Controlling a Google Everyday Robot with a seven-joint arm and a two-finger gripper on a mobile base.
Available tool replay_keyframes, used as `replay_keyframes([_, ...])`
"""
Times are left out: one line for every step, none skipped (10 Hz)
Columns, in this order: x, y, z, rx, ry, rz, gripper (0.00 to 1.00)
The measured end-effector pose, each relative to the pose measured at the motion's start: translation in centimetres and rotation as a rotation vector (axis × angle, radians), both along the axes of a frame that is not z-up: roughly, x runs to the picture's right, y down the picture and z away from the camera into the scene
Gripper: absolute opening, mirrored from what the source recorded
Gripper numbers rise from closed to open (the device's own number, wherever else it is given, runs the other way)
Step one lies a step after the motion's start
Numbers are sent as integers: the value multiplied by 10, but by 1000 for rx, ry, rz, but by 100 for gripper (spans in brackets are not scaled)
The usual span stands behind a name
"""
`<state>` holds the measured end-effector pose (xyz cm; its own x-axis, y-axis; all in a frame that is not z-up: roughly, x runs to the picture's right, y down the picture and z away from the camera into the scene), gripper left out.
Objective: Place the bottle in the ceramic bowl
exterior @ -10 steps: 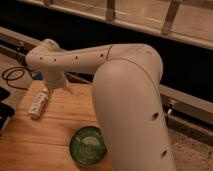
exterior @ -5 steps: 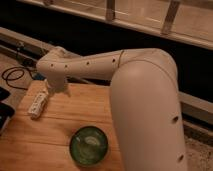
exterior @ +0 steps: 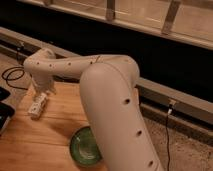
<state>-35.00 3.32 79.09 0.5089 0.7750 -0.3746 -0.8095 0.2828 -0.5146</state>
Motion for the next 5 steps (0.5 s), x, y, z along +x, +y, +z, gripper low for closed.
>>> replay_keyframes([-13,0,4,-3,-16,-12,65])
replay_keyframes([-24,2,6,-6,-32,-22,65])
replay_keyframes([-24,1,7,-6,-31,-22,65])
replay_keyframes([-22,0,7,-6,-29,-20,65])
replay_keyframes([-20,-1,9,-5,-24,-20,65])
